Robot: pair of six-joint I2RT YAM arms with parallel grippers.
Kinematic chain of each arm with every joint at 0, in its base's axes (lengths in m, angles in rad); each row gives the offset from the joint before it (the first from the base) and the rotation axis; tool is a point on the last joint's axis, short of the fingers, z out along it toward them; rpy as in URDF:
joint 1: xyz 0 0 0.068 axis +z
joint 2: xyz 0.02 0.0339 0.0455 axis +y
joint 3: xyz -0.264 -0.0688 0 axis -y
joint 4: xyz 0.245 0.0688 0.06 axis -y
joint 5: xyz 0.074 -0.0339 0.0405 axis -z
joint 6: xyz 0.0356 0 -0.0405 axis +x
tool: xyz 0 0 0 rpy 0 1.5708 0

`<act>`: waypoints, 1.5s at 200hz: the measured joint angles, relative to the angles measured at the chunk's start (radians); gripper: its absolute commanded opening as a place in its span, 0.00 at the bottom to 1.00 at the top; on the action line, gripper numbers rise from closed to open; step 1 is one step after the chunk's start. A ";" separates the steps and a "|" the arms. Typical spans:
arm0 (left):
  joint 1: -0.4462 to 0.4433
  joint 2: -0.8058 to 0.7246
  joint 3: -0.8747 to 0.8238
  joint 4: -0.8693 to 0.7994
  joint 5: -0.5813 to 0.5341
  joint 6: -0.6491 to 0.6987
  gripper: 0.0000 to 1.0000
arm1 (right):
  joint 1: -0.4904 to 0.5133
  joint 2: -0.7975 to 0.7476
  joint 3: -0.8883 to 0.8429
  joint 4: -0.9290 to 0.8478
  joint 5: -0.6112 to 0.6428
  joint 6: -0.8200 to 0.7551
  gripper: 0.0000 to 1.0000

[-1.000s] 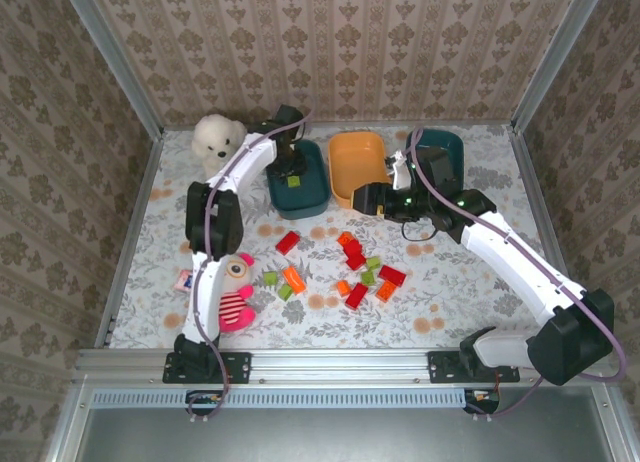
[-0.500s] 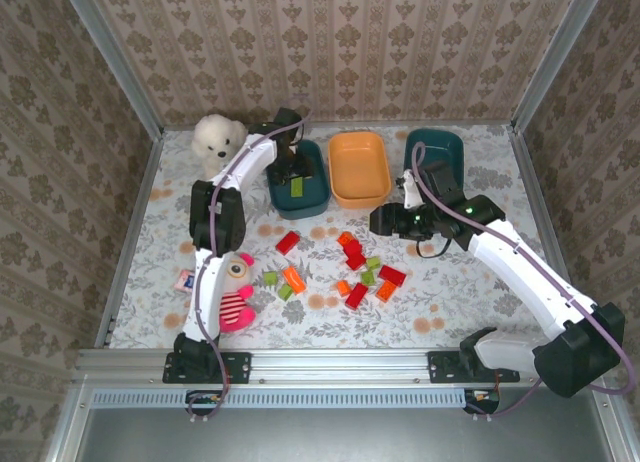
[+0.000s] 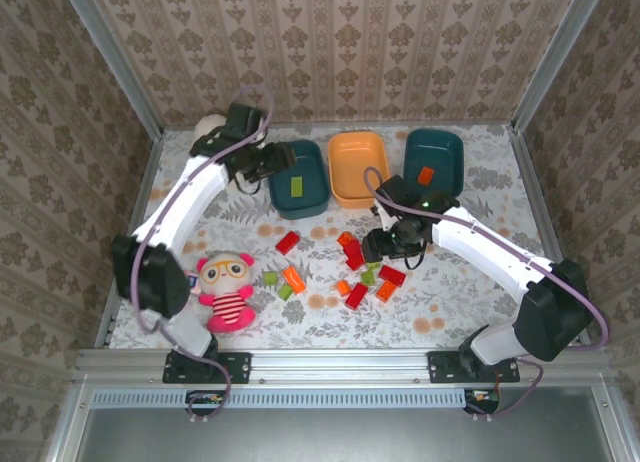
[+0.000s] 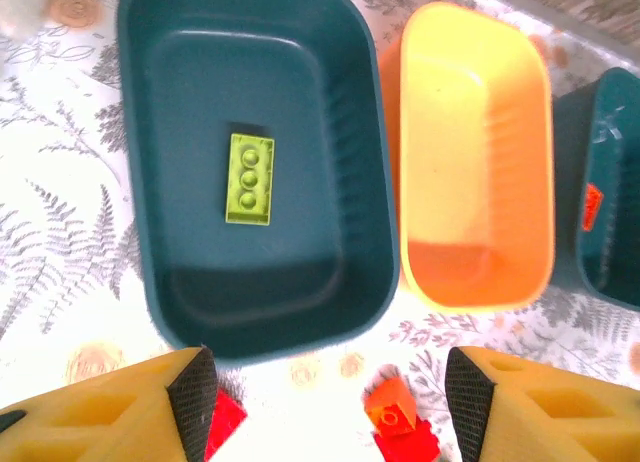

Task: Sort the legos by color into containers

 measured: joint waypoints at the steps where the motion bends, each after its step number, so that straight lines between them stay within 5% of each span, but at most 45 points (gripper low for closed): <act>1: 0.000 -0.011 -0.014 0.005 0.000 -0.003 0.65 | 0.000 0.000 0.000 0.000 0.000 0.000 0.62; 62: 0.005 -0.397 -0.505 0.032 0.000 -0.115 0.65 | 0.023 0.018 0.001 0.012 0.005 -0.001 0.69; 119: -0.015 -0.640 -0.688 0.008 -0.039 -0.201 0.65 | 0.040 0.199 0.114 0.034 0.012 -0.043 0.76; 181: -0.023 -0.672 -0.706 0.001 -0.072 -0.227 0.65 | 0.046 0.460 0.327 0.043 0.080 -0.131 0.81; 300: -0.048 -0.655 -0.711 0.006 -0.082 -0.238 0.65 | 0.061 0.709 0.490 0.034 0.106 -0.191 0.78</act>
